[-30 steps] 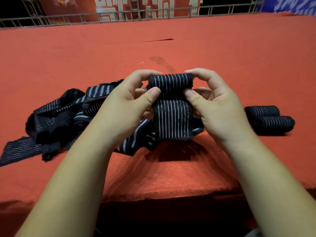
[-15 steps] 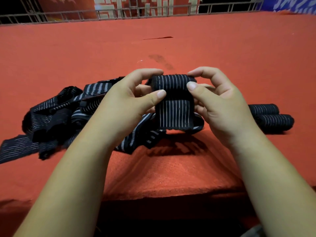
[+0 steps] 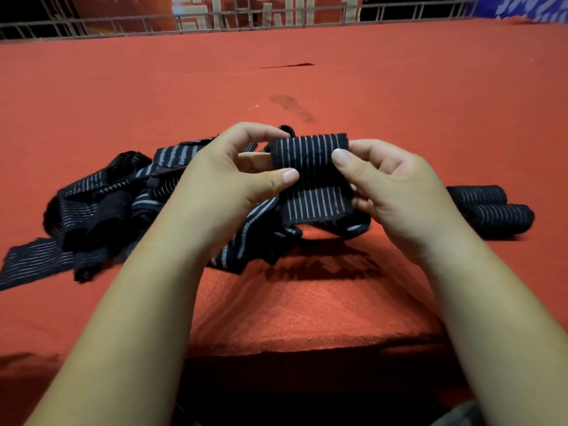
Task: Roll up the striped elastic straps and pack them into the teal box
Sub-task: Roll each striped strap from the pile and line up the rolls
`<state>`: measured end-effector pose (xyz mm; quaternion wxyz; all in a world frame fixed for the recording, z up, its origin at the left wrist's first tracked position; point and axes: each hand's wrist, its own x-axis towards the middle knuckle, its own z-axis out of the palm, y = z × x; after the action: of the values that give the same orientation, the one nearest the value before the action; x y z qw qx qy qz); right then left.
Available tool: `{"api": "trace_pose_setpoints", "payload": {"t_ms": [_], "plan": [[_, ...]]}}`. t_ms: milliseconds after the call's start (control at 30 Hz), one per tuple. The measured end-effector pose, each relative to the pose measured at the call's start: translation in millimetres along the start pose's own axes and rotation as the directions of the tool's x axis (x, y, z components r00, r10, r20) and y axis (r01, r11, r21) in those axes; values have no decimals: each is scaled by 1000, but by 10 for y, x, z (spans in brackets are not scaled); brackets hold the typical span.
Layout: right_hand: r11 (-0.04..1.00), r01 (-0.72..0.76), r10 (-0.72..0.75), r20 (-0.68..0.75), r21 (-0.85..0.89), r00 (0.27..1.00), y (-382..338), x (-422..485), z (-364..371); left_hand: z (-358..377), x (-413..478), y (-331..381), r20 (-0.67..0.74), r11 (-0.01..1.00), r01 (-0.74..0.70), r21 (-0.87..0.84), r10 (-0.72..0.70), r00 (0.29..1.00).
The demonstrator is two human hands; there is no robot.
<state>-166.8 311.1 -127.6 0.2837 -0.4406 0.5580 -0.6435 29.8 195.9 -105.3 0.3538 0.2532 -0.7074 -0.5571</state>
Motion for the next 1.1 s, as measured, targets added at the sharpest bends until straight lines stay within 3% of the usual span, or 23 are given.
{"api": "trace_pose_setpoints", "payload": {"t_ms": [233,433,833,1100], "plan": [[998,19,-20,34,54,999,18,-5,-12,11,7,10,1,999,37,-31,-37,999],[998,52,-54,62,32,997,11,4,-14,-9,-4,-2,-2,1000,-30,8,30,1000],[986,165,-162,63,-40,985,28,40,-96,36,44,-65,-3,1000,1,21,-1,1000],[988,123,-120,-30,98,992,21,36,-135,135,37,-52,-47,1000,-20,-16,20,999]]}}
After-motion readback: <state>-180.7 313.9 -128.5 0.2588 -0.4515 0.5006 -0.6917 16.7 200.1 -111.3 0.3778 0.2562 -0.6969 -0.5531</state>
